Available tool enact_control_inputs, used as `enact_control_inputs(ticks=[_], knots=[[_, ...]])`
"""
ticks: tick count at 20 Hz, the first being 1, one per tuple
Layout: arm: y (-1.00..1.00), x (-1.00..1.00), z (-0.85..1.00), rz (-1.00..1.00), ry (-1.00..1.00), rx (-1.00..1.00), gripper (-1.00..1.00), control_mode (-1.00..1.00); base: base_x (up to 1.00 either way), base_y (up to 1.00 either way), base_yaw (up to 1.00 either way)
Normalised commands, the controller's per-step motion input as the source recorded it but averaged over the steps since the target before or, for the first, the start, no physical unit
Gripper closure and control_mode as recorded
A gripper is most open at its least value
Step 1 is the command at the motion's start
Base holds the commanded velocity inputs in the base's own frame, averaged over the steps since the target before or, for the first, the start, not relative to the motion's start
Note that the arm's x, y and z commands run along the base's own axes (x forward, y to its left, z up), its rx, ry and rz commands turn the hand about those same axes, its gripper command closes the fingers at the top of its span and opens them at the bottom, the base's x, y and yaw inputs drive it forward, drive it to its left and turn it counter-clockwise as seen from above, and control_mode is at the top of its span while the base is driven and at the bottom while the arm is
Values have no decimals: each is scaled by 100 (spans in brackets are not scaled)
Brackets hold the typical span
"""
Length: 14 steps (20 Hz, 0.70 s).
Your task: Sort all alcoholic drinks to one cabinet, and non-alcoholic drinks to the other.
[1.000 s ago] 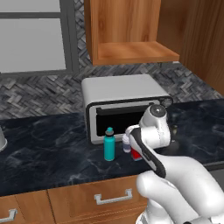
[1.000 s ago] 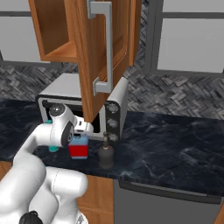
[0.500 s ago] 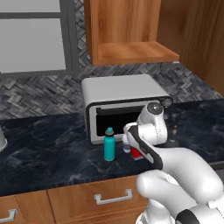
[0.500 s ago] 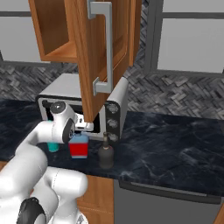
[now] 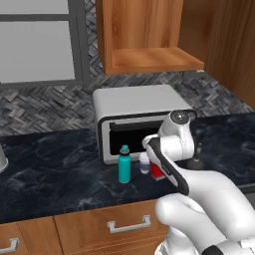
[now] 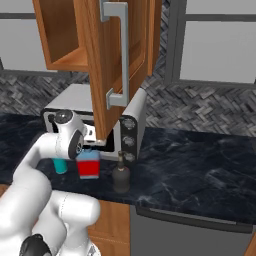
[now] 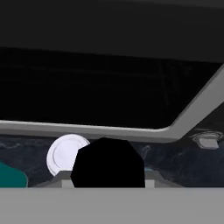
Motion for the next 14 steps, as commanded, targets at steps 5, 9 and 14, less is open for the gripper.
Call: enact_control_inputs(ticks=[5, 9, 14], knots=[[-1, -30, 97, 0, -3, 0, 100, -100, 0, 0, 0], [0, -29, 100, 0, -5, 0, 100, -100, 0, 0, 0], [0, -34, 92, -1, -3, 0, 100, -100, 0, 0, 0]])
